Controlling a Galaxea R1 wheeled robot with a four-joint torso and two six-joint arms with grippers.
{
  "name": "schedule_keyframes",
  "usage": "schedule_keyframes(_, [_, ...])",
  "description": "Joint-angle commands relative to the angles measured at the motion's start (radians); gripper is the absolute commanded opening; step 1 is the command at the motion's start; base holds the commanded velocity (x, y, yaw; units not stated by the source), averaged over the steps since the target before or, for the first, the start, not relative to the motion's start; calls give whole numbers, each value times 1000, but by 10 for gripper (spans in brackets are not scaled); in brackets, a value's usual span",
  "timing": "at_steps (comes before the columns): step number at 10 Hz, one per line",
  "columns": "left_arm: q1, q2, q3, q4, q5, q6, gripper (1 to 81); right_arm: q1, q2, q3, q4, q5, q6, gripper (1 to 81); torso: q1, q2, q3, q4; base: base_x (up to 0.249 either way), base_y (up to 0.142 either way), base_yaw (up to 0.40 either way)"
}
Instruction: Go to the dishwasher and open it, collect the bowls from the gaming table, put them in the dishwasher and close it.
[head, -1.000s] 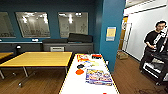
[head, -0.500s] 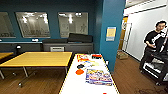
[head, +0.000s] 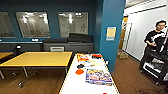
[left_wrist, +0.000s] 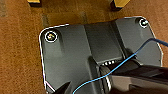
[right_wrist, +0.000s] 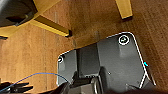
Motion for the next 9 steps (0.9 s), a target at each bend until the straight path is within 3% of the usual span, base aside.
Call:
schedule_keyframes(1, [-55, 3, 7, 5, 46, 4, 811, 37, -383, 398, 23, 133, 28, 811, 0, 0, -78, 0, 0, 0, 0])
schedule_keyframes(3, [-56, 0, 14, 5, 46, 4, 811, 90, -511, 500, 36, 161, 30, 811, 0, 0, -136, 0, 0, 0, 0])
schedule_keyframes(6, [-56, -3, 14, 1, 44, 4, 811, 219, -648, 632, 71, 144, 28, 811, 0, 0, -242, 0, 0, 0, 0])
schedule_keyframes(7, [-56, -3, 14, -1, 44, 4, 811, 279, -693, 663, 99, 122, 28, 811, 0, 0, -184, 0, 0, 0, 0])
schedule_keyframes(8, [-56, -3, 14, -2, 44, 4, 811, 351, -742, 686, 119, 86, 28, 811, 1, 1, -211, 0, 0, 0, 0])
schedule_keyframes(9, [-56, -3, 14, -2, 43, 4, 811, 447, -792, 709, 157, 5, 28, 811, 1, 1, -220, 0, 0, 0, 0])
